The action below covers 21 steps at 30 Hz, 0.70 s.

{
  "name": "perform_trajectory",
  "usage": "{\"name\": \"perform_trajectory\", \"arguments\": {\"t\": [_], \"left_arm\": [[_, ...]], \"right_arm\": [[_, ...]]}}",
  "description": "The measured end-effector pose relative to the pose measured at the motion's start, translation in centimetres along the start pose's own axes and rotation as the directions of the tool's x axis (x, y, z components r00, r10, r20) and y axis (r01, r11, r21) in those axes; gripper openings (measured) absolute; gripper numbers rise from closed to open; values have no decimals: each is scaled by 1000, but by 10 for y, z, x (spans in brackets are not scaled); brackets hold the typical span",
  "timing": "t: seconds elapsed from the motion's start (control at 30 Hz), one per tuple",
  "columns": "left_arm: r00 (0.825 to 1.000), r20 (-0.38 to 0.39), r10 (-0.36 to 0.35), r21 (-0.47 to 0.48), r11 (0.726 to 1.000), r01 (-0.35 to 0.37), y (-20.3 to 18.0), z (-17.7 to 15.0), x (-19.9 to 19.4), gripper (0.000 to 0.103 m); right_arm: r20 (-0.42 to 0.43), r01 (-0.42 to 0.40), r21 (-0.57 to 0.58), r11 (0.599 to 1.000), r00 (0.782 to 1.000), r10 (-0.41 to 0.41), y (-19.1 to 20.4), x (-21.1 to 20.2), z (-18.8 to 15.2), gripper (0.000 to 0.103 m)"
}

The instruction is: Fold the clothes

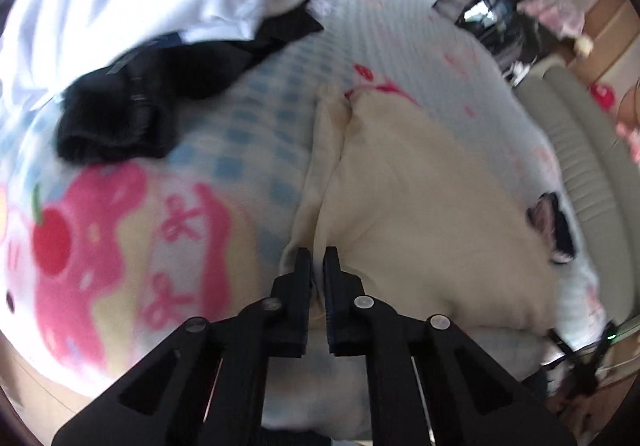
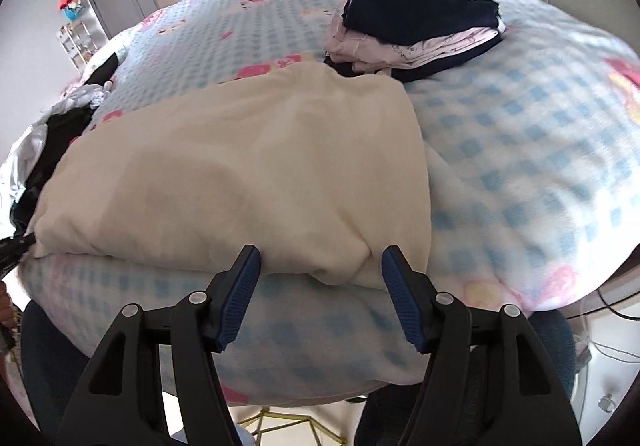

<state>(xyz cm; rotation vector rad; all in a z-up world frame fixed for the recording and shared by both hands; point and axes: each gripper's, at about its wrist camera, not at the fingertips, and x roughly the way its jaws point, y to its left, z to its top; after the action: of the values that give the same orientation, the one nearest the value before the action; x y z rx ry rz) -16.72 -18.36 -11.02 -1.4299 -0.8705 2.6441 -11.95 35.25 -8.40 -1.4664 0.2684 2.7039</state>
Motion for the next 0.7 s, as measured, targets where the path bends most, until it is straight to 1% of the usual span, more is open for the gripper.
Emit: {"name": "perform_trajectory", "arguments": {"t": [0.07,0.1,0.17,0.23,0.27,0.3,0.37,0.4,0.43,0.47,0.5,0.53,0.57,0.6,0.63,0.67,0.7], "left_arm": [[999,6,-49,-29,998,49,6,-5,-12,6],[998,1,-61,-30,998,61,7,-7,-16,6],[997,-9,-80,-33,996,79,9,-11,-22,6],[998,-32,-51,-13,999,50,9,-9,-15,6],[998,-43,-37,-4,999,37,9,-9,-11,7],[998,-55,-35,-2,999,35,8,-8,-8,10],[997,-47,-66,-19,998,66,9,-10,-11,12],[996,-42,-82,-28,996,81,9,-10,-13,21],[994,-38,-98,-36,995,97,10,-11,-14,44],[993,-34,-114,-48,992,113,11,-12,-15,56],[990,-38,-135,-83,988,131,15,-15,-13,59],[987,-41,-155,-119,982,149,19,-18,-10,59],[984,-42,-173,-155,974,165,23,-22,-8,59],[983,-36,-179,-198,966,168,28,-23,-5,58],[983,-22,-181,-241,955,171,31,-25,-4,54],[987,-5,-161,-276,949,153,32,-27,-7,51],[991,12,-137,-308,942,134,33,-29,-10,43]], "right_arm": [[7,18,-6,1000,1000,-18,0,-2,0,65],[8,31,-18,999,999,-31,-1,-1,2,65],[21,91,-52,994,996,-90,-2,0,5,65],[32,130,-94,987,991,-128,-7,4,13,65],[27,141,-94,986,990,-139,-11,6,17,67],[21,151,-93,984,988,-150,-16,8,22,68],[26,184,-82,979,983,-183,-23,7,28,68],[36,212,-76,974,977,-209,-26,5,31,68],[51,254,-74,964,967,-251,-28,1,31,68],[51,257,-63,964,966,-254,-31,-2,30,68],[45,242,-45,969,970,-240,-35,-4,28,69],[20,159,3,987,987,-159,-41,-6,24,69],[-3,73,58,996,997,-73,-47,-7,19,70],[-28,-19,131,991,999,23,-52,-4,13,70],[-45,-108,206,973,992,120,-58,0,6,70],[-54,-182,275,944,977,204,-62,3,0,71],[-49,-212,320,923,970,239,-63,5,-6,72]]}}
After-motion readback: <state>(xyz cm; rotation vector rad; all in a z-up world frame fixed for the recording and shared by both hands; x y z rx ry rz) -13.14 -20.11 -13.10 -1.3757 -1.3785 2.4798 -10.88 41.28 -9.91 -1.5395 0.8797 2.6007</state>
